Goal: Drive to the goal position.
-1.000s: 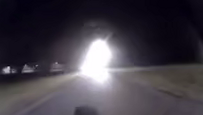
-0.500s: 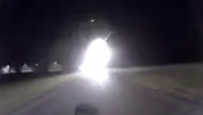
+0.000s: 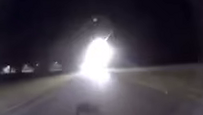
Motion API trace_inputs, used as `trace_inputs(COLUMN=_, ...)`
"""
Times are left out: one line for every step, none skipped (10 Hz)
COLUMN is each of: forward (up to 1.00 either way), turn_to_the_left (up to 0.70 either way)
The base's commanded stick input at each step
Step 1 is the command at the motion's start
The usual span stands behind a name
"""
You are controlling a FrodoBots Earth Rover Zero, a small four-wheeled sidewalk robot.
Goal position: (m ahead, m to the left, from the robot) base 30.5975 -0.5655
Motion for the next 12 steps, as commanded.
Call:
trace_inputs(forward=1.00, turn_to_the_left=0.14)
trace_inputs(forward=1.00, turn_to_the_left=0.10)
trace_inputs(forward=1.00, turn_to_the_left=0.07)
trace_inputs(forward=1.00, turn_to_the_left=0.04)
trace_inputs(forward=1.00, turn_to_the_left=0.03)
trace_inputs(forward=1.00, turn_to_the_left=0.03)
trace_inputs(forward=1.00, turn_to_the_left=0.22)
trace_inputs(forward=1.00, turn_to_the_left=0.22)
trace_inputs(forward=1.00, turn_to_the_left=0.15)
trace_inputs(forward=1.00, turn_to_the_left=0.02)
trace_inputs(forward=1.00, turn_to_the_left=0.02)
trace_inputs(forward=1.00, turn_to_the_left=0.02)
